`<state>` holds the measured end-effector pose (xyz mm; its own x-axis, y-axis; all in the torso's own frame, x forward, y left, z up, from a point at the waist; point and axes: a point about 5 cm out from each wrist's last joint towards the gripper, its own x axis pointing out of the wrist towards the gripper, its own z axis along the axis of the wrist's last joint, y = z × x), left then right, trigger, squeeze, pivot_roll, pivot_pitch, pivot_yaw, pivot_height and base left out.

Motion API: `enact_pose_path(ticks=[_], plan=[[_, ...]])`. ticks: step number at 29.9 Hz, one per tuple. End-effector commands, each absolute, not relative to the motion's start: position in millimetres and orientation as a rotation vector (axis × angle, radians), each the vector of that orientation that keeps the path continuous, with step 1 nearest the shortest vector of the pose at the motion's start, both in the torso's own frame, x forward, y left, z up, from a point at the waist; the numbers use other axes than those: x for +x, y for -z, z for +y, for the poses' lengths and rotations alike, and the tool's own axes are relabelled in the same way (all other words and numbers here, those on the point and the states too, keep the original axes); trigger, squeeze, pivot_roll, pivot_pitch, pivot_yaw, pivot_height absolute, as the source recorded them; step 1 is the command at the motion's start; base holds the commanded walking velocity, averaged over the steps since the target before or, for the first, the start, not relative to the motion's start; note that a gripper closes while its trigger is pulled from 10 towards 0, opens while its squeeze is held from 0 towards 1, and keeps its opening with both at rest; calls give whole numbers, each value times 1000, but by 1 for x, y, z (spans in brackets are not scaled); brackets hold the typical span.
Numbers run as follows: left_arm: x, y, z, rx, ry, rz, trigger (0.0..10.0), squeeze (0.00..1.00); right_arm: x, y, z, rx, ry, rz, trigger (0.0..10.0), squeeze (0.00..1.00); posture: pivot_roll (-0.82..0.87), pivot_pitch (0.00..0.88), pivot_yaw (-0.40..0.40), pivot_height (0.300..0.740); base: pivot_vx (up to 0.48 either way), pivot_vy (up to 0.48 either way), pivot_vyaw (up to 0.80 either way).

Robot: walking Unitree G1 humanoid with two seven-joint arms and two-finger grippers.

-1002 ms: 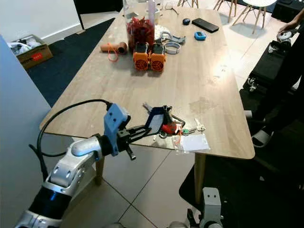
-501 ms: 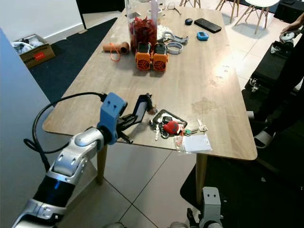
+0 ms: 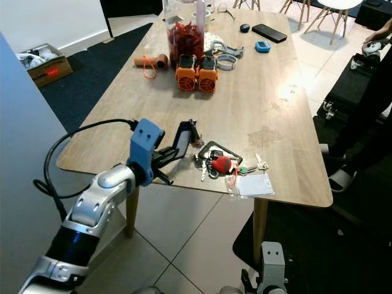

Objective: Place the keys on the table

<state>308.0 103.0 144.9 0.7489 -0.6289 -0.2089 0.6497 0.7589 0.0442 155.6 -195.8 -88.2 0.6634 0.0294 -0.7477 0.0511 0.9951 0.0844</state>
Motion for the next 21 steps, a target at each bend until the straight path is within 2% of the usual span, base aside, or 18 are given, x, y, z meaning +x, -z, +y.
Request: enact_pose_path(ticks=[1,8,21], plan=[[302,-144,98,99,749,195,10000,0,151,90,-197,111,30,856,10000,0,34,75,-33,740,0,0,0],[295,-143,93,84,820,215,10000,0,150,90,-197,108,28,858,10000,0,32,80,-35,740,0,0,0],[291,-139,93,82,843,264,10000,0,150,90,-197,107,26,861,10000,0,35,82,-34,740,0,0,0]])
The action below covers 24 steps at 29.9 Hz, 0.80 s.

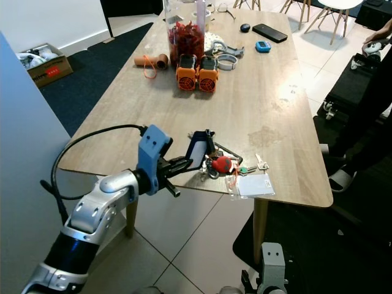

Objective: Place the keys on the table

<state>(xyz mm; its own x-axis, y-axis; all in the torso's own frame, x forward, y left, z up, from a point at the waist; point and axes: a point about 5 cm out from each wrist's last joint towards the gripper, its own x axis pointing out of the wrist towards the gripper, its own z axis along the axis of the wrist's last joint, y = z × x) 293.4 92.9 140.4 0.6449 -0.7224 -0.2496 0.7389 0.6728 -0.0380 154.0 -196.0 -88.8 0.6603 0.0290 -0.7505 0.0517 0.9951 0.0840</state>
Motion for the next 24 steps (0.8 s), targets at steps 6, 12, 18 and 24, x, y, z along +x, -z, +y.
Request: enact_pose_path(ticks=[6,12,18,24], plan=[[296,-139,98,-24,782,402,10000,0,151,90,-196,110,27,859,10000,0,35,80,-32,740,0,0,0],[295,-140,98,-56,792,476,10000,0,151,90,-196,112,29,859,10000,0,37,78,-29,740,0,0,0],[293,-139,100,-100,789,561,10000,0,151,90,-196,116,32,859,10000,0,37,76,-28,740,0,0,0],[291,-138,99,-207,784,644,10000,0,152,90,-196,118,33,859,10000,0,37,74,-29,740,0,0,0]])
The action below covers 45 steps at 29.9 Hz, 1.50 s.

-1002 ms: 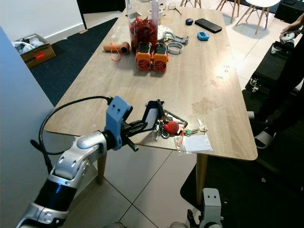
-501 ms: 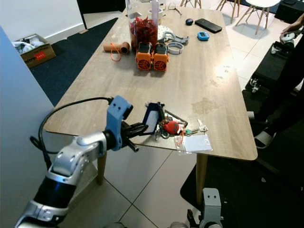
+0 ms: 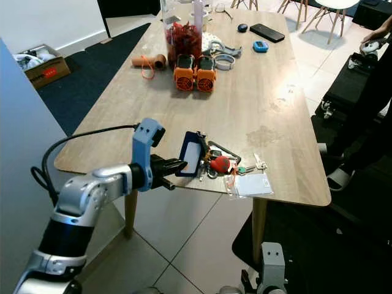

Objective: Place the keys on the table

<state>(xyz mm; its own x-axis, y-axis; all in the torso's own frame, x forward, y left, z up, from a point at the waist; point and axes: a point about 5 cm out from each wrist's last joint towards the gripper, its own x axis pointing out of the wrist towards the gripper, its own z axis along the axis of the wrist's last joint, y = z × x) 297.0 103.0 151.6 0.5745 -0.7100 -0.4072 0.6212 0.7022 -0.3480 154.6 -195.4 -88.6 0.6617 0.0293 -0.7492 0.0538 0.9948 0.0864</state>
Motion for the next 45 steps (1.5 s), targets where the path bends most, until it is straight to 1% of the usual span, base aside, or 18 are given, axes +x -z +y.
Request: enact_pose_path(ticks=[1,3,6,7,9,11,14,16,21,30,36,45], plan=[[292,-139,98,-214,784,640,10000,0,152,90,-196,118,33,858,10000,0,37,74,-29,740,0,0,0],[292,-140,98,-225,782,635,10000,0,152,90,-196,118,33,858,10000,0,36,74,-29,740,0,0,0],[295,-142,94,-309,750,635,10000,0,153,90,-196,117,34,857,10000,0,35,71,-29,740,0,0,0],[295,-142,94,-309,750,635,10000,0,153,90,-196,117,34,857,10000,0,35,71,-29,740,0,0,0],[298,-143,92,-363,701,636,10000,0,153,90,-197,117,35,857,10000,0,35,69,-29,740,0,0,0],[298,-143,92,-363,701,636,10000,0,153,90,-197,117,35,857,10000,0,35,69,-29,740,0,0,0],[303,-140,91,-446,601,623,10000,0,153,90,-197,116,37,857,10000,0,33,64,-27,740,0,0,0],[303,-139,90,-450,585,616,10000,0,153,90,-197,117,38,857,10000,0,33,61,-26,740,0,0,0],[307,-138,88,-456,504,524,10000,0,152,90,-196,119,38,858,10000,0,32,60,-26,740,0,0,0],[312,-136,94,-448,470,495,10000,0,152,90,-197,119,37,858,10000,0,36,66,-30,740,0,0,0],[316,-138,94,-449,490,435,10000,0,153,90,-197,120,37,857,10000,0,34,67,-30,740,0,0,0],[316,-137,91,-441,534,431,10000,0,153,89,-197,121,39,855,10000,0,31,68,-30,740,0,0,0]])
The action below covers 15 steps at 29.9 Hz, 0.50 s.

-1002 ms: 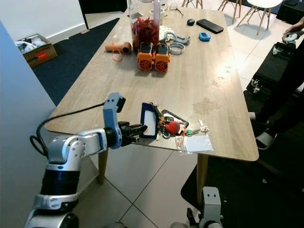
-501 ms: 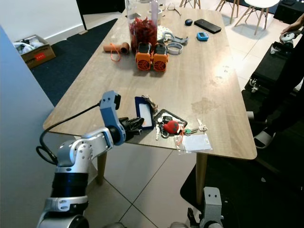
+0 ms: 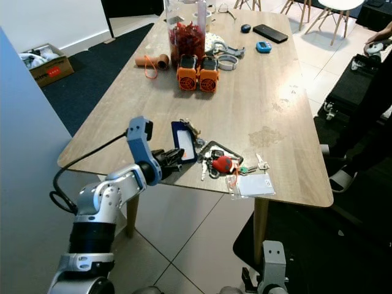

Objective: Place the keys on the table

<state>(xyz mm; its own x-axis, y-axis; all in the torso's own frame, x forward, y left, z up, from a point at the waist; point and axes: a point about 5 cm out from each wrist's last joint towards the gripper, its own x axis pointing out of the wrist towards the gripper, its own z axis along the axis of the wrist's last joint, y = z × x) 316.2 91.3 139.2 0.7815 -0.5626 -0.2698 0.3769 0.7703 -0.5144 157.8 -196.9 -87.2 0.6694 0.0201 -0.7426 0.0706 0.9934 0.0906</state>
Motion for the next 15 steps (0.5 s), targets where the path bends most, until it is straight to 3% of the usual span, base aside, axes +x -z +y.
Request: enact_pose_path(ticks=[1,8,9,12,14,15], plan=[[316,-137,90,-440,548,433,10000,0,153,89,-198,120,40,855,10000,0,31,68,-30,740,0,0,0],[315,-136,90,-434,571,436,10000,0,153,89,-198,120,41,856,10000,0,32,66,-30,740,0,0,0],[315,-135,91,-431,583,439,10000,98,153,89,-198,121,41,856,10000,0,33,65,-30,740,0,0,0],[316,-135,92,-430,586,440,10000,98,153,89,-198,121,41,856,10000,0,33,65,-30,740,0,0,0],[316,-135,93,-429,588,444,10000,235,153,89,-198,122,41,855,10000,0,33,65,-30,740,0,0,0],[316,-135,93,-429,588,444,10000,235,153,89,-198,122,41,855,10000,0,33,65,-30,740,0,0,0]])
